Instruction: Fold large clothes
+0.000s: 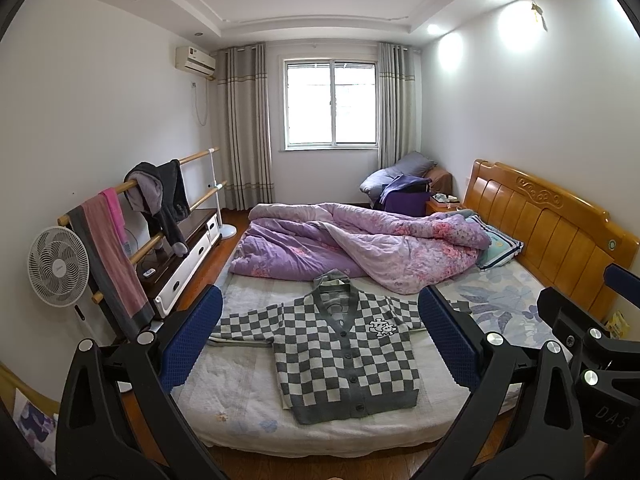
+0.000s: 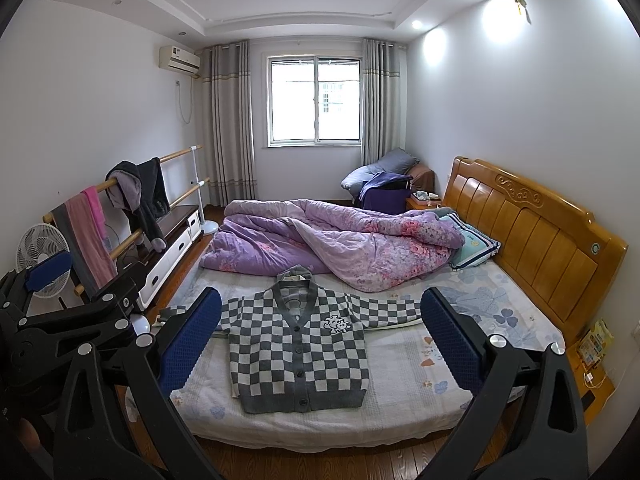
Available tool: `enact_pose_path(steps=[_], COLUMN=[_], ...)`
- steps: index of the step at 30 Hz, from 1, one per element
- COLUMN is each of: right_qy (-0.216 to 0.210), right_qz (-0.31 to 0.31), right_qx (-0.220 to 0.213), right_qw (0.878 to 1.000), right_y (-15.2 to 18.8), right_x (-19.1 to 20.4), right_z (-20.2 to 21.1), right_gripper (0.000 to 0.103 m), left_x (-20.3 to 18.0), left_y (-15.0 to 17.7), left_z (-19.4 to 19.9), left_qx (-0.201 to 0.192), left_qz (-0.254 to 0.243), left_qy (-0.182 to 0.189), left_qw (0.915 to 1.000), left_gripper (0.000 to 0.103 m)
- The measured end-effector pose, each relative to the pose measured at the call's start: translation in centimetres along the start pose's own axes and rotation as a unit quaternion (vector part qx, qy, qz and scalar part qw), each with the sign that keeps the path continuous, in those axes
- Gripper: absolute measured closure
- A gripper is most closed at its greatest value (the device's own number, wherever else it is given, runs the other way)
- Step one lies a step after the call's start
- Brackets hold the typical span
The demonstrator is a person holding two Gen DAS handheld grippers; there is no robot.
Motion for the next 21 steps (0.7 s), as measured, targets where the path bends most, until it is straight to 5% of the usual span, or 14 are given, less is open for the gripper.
enact_pose_path(steps=[21], right_qy=[0.002], right_qz=[0.001], right_qx=[0.007], right_qw=[1.000], right_y=[0.5], right_x=[0.2], right_z=[-1.2], right_gripper=[0.007], left_x=[0.8], left_y=[0.5], left_z=[-0.6], left_qx=[0.004], left_qz=[0.001], left_qy=[-0.001], left_qw=[1.0000], left_gripper=[0.005])
Point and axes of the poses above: each gripper's, at about its wrist camera, not at the fingertips, and z roughly against the way its jaws point, x to its left, y to its underside, the point moved 5 cm from there along -z, roughly the way its jaws point, and after that the axes turned 1 degree about -x, right-handed, at the moved point
